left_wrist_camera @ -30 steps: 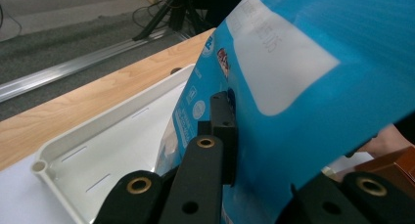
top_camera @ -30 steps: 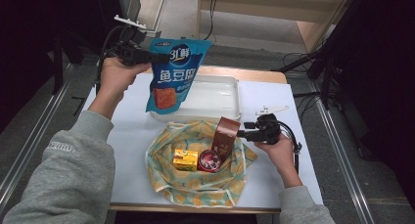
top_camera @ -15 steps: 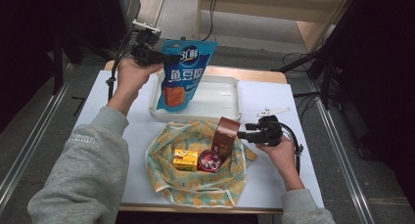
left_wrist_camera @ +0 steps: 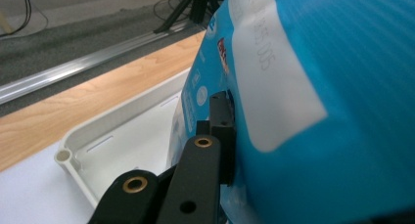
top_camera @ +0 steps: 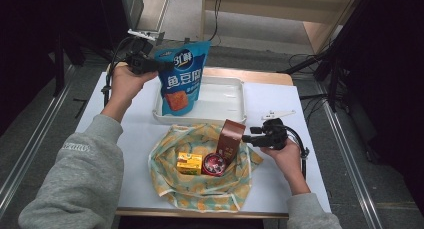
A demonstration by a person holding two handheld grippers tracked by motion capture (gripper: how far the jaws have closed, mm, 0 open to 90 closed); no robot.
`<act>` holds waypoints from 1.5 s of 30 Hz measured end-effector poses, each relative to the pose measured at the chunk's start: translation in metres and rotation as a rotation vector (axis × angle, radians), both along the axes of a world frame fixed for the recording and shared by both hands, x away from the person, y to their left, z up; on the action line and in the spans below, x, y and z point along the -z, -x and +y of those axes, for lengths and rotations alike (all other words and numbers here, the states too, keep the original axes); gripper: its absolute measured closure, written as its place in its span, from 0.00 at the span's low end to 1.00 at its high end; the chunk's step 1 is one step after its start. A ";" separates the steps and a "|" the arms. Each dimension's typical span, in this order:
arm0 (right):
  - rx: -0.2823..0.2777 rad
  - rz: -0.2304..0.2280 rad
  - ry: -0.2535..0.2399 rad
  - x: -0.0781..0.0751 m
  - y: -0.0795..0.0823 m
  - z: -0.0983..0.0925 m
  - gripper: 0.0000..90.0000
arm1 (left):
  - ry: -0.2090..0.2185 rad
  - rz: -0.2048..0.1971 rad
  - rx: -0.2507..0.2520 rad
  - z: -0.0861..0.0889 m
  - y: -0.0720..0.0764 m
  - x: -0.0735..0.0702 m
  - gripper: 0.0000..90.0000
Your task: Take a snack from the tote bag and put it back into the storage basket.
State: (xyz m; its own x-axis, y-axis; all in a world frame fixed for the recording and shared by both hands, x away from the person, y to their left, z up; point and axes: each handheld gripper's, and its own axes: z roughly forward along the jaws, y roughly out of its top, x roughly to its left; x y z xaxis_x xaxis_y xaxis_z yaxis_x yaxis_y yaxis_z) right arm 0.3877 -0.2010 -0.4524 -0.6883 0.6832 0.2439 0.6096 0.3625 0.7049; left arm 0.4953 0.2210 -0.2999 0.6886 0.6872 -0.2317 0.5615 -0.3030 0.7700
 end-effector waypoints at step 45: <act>-0.011 0.004 0.007 0.002 -0.001 0.002 0.47 | -0.011 0.077 0.023 0.001 0.021 0.030 0.62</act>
State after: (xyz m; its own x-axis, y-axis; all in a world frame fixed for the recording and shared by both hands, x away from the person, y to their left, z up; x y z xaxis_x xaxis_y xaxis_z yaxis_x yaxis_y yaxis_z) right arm 0.3891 -0.1995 -0.4542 -0.6949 0.6772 0.2421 0.6085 0.3744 0.6997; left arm 0.4740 0.2220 -0.3302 0.6844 0.6745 -0.2769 0.6119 -0.3247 0.7212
